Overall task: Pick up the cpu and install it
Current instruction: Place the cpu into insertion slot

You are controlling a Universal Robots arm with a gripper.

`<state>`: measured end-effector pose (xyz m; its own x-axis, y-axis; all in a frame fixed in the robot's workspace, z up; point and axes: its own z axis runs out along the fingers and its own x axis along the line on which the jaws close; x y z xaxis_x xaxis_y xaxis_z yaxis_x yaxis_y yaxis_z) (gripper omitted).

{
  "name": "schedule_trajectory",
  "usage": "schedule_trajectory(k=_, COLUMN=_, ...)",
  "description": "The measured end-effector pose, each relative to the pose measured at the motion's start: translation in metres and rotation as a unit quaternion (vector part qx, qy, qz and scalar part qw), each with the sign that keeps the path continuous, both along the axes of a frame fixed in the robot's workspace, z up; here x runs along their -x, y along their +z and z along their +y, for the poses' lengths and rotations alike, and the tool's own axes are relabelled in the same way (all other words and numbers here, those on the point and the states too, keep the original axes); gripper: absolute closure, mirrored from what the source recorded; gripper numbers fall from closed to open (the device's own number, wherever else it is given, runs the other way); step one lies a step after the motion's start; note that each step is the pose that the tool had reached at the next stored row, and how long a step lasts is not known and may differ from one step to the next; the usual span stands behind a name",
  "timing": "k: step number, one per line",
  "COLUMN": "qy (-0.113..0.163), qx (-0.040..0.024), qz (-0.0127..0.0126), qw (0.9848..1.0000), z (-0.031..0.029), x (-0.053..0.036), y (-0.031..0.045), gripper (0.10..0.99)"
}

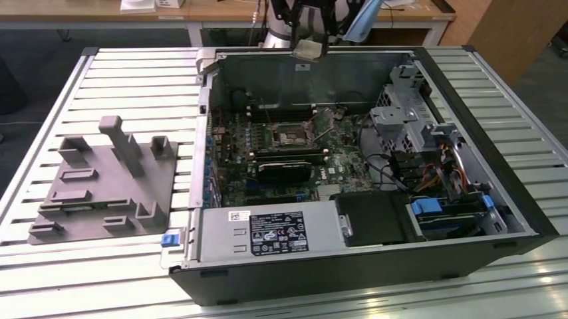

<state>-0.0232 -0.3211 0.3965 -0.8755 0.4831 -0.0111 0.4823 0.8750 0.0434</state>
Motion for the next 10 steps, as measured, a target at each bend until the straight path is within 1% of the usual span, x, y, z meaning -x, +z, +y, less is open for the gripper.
schedule_trajectory(k=5, qy=-0.033, qx=0.0, qz=0.0, qw=0.9995, z=0.0, x=0.0, y=-0.0009, gripper=0.553)
schedule_trajectory(k=10, qy=-0.065, qx=0.0, qz=0.0, qw=0.9979, z=0.0001, x=0.0, y=-0.0019, gripper=0.553)
